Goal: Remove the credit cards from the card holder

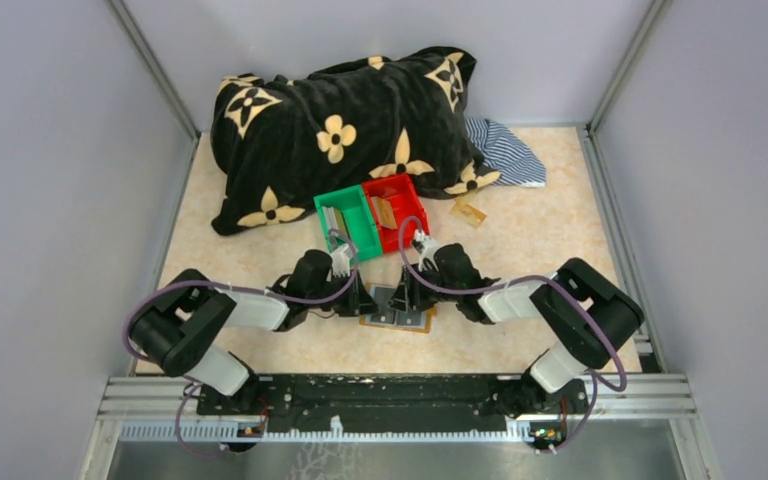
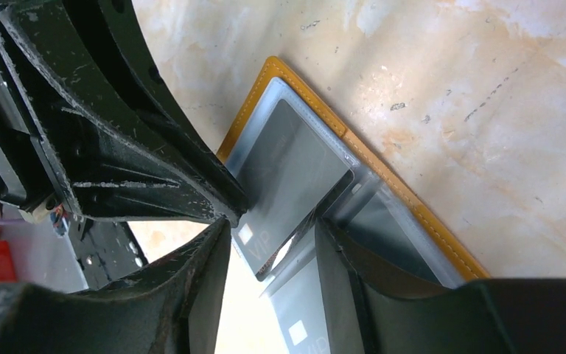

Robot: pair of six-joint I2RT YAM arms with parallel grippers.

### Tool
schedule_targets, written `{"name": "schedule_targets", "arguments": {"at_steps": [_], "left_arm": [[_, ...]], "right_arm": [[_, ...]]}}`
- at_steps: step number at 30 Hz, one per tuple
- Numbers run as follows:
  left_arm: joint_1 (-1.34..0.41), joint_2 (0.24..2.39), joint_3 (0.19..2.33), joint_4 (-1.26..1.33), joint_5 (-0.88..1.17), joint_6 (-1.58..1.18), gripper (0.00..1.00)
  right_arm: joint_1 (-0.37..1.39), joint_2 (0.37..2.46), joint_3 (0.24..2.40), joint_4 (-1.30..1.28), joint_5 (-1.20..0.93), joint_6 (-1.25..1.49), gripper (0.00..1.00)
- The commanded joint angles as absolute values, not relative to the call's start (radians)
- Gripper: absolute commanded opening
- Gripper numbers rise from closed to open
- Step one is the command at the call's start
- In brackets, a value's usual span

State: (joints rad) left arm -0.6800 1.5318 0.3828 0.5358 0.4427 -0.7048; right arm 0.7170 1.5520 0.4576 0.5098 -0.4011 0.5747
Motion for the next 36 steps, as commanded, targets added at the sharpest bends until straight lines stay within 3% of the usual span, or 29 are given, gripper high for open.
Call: {"name": "schedule_targets", "arguments": {"at_steps": [1, 8, 15, 24, 36], "left_arm": [[-0.68, 1.572, 0.347, 0.468, 0.41, -0.68, 0.2], [-0.678, 1.6, 0.345, 0.503, 0.432, -0.684, 0.2], [-0.674, 1.583, 0.327, 0.498, 0.423, -0.683, 0.19], [-0.668, 1.581, 0.323, 0.499, 0.423, -0.683, 0.19], [-0.629, 1.367, 0.295, 0.449, 0.459, -0.749, 0.19]], "right_arm": [[0.715, 1.562, 0.475, 0.366, -0.351, 0.586, 0.5], [0.714, 1.602, 0.512, 0.301, -0.345, 0.618, 0.53], [0.715, 1.689, 0.505, 0.454, -0.441, 0.668, 0.53], [0.715, 1.709, 0.471, 0.61, -0.526, 0.721, 0.41], [0.715, 1.705, 0.456, 0.576, -0.49, 0.688, 0.4]]}}
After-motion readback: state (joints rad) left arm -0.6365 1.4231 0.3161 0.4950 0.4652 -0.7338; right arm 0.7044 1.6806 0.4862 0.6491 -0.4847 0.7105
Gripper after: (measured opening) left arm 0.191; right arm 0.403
